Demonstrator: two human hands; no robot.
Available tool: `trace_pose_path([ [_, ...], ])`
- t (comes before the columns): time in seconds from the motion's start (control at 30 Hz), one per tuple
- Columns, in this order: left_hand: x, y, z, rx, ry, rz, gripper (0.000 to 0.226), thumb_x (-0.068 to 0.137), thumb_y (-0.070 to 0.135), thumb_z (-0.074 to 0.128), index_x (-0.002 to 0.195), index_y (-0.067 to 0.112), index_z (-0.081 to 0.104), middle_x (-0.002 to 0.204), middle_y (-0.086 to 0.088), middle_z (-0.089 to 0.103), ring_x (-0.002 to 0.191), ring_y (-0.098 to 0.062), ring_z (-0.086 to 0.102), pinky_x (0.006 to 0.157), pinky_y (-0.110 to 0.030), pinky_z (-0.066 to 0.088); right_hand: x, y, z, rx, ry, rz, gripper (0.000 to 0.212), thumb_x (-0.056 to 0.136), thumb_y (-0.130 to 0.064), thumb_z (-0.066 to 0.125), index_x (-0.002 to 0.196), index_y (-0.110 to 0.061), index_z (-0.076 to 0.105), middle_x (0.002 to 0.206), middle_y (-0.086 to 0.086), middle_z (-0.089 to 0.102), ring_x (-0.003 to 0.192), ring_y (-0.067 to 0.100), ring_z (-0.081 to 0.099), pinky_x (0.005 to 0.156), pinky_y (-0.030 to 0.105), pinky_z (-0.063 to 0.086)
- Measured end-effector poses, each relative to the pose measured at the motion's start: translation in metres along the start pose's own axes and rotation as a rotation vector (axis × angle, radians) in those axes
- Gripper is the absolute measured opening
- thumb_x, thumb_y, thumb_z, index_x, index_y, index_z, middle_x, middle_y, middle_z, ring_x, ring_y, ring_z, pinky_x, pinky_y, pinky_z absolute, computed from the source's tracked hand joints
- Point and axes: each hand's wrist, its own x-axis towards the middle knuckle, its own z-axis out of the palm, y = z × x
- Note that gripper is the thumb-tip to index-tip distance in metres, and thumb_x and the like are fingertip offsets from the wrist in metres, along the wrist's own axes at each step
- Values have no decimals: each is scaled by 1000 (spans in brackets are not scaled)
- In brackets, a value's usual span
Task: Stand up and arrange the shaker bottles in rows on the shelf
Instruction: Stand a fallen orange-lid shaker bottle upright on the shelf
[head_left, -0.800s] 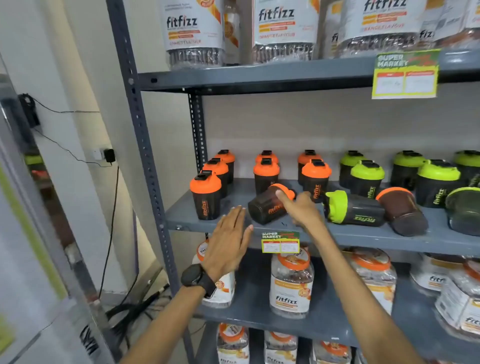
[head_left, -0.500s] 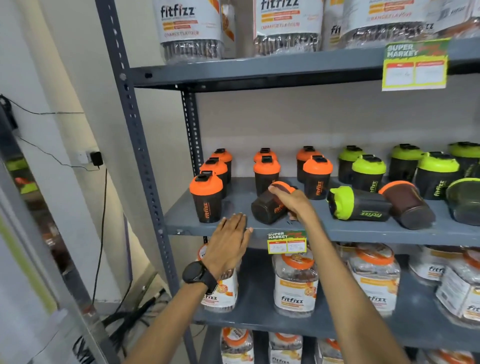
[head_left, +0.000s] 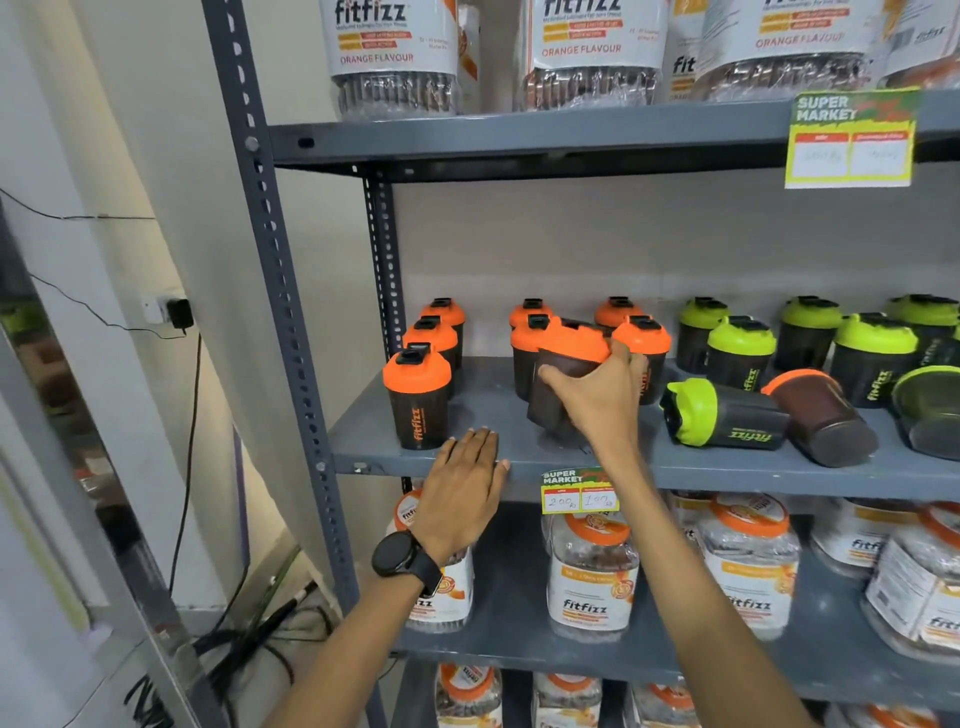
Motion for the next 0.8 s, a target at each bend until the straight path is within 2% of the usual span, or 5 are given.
trace_pose_path([
  [0.1, 1, 1, 1, 7, 9, -6, 67, 100, 45, 8, 149, 10, 38, 155, -9, 44, 145, -23, 36, 122, -40, 21, -12, -5, 14, -78, 94, -108, 91, 63, -39, 88, 135, -10, 39, 131, 11, 37, 116, 31, 53, 90, 36, 49],
  [0.3, 0, 2, 0, -18, 30, -13, 65, 100, 41, 12, 147, 7, 42, 151, -12, 48, 143, -27, 40, 121, -43, 24, -28, 11, 43, -134, 90, -137, 92, 61, -34, 92, 130, -5, 40, 127, 16, 39, 115, 31, 53, 89, 33, 51],
  [0.63, -3, 11, 4, 15, 36, -29, 64, 101, 40, 12, 147, 7, 41, 152, -13, 47, 144, -28, 38, 123, -46, 20, -41, 25, 37, -112, 94, -152, 101, 61, -50, 88, 136, -9, 34, 128, 14, 39, 119, 29, 49, 94, 37, 51],
  [0.7, -8, 23, 5, 12, 60, -39, 60, 103, 38, 17, 146, 5, 42, 151, -15, 47, 143, -30, 39, 123, -48, 20, -50, 34, 22, -43, 65, -196, 91, 68, -52, 83, 135, -12, 36, 128, 9, 38, 116, 28, 52, 94, 37, 50],
  [0.8, -19, 50, 10, 26, 88, -14, 57, 103, 35, 22, 145, 3, 42, 151, -17, 46, 143, -32, 38, 122, -50, 22, -57, 55, -14, -41, -4, -318, 60, 81, -34, 77, 128, -14, 45, 125, 4, 42, 111, 23, 55, 94, 40, 51],
])
